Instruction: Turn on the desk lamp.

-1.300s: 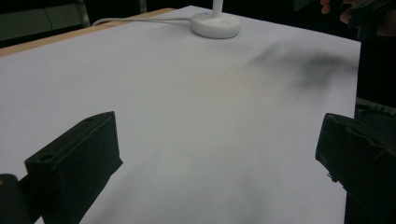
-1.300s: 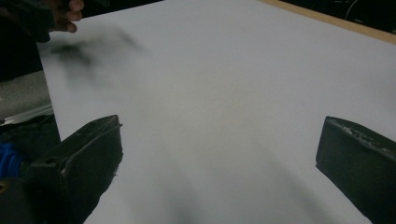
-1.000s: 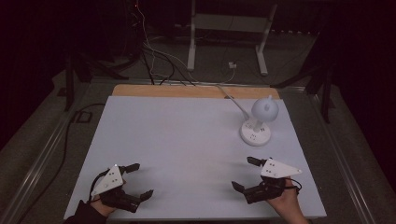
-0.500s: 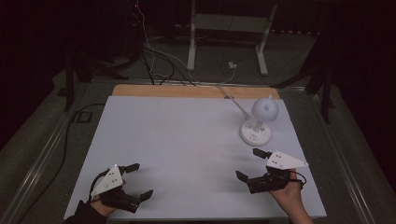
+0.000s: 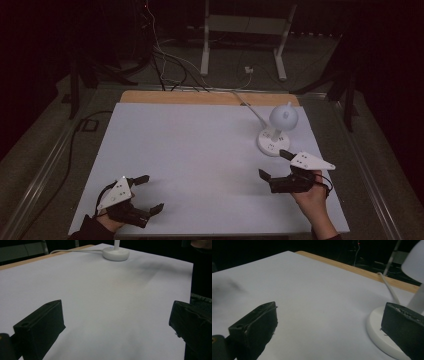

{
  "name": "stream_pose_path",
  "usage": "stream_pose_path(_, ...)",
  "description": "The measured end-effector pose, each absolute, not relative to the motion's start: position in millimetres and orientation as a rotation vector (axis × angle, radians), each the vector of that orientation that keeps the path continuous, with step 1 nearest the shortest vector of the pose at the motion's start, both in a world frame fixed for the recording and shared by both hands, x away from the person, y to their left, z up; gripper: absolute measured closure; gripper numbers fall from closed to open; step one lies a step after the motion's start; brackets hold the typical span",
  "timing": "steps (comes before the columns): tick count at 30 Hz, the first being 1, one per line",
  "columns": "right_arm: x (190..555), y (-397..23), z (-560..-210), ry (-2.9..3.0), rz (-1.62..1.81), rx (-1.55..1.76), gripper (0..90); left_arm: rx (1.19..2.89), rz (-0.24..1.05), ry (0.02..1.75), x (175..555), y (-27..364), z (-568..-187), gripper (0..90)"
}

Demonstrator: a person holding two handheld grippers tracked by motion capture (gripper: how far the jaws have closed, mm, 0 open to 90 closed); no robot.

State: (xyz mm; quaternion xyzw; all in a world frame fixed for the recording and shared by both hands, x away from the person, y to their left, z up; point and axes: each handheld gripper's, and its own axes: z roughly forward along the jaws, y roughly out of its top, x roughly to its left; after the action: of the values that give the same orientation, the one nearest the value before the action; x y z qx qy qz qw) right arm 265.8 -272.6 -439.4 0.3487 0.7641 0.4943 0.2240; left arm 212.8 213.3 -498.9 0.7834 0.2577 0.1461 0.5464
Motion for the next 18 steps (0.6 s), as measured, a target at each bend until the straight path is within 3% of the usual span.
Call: stream_pose_path(18,297.7,-295.3,-442.9,2.056,1.329,1.050,0.2,1.852,0.345,0.613,213.3,214.1,-498.8,0.4)
